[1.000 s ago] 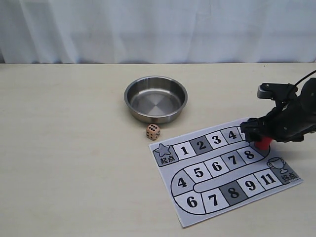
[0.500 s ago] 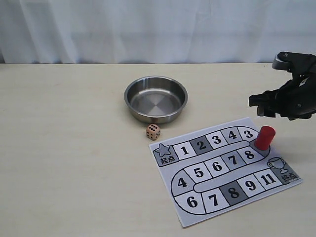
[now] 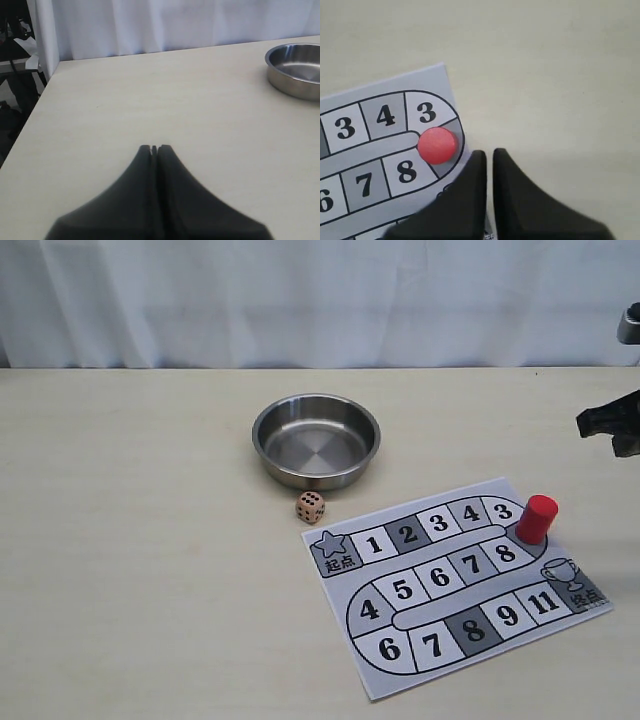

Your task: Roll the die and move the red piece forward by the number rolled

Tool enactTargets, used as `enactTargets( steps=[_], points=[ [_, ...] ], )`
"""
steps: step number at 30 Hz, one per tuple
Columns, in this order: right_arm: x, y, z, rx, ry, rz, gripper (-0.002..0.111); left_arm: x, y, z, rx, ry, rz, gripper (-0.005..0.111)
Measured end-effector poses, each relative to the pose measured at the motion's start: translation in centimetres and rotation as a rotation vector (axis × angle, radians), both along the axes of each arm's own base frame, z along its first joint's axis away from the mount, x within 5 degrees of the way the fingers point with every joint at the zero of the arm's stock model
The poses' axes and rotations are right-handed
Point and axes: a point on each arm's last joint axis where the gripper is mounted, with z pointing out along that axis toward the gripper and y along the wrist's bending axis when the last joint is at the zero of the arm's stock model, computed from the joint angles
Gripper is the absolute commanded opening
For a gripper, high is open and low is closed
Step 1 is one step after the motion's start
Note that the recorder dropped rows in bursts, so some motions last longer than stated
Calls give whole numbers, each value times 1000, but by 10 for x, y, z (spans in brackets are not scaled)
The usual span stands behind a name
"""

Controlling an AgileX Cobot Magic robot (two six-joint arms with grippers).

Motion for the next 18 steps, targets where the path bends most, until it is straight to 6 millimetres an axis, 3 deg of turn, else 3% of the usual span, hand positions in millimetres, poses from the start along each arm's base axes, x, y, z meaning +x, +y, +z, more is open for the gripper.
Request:
enactTargets(
  steps=[7,10,14,18],
  points=[
    [-15,2,20,-6,-9,7,4,0,0,0,0,0,0,0],
    [-32,5,47,13,-89,0,4,0,0,0,0,0,0,0],
    [-68,10,93,-1,-246,2,4,0,0,0,0,0,0,0],
    [-123,17,134,-8,-380,8,4,0,0,0,0,0,0,0]
  ],
)
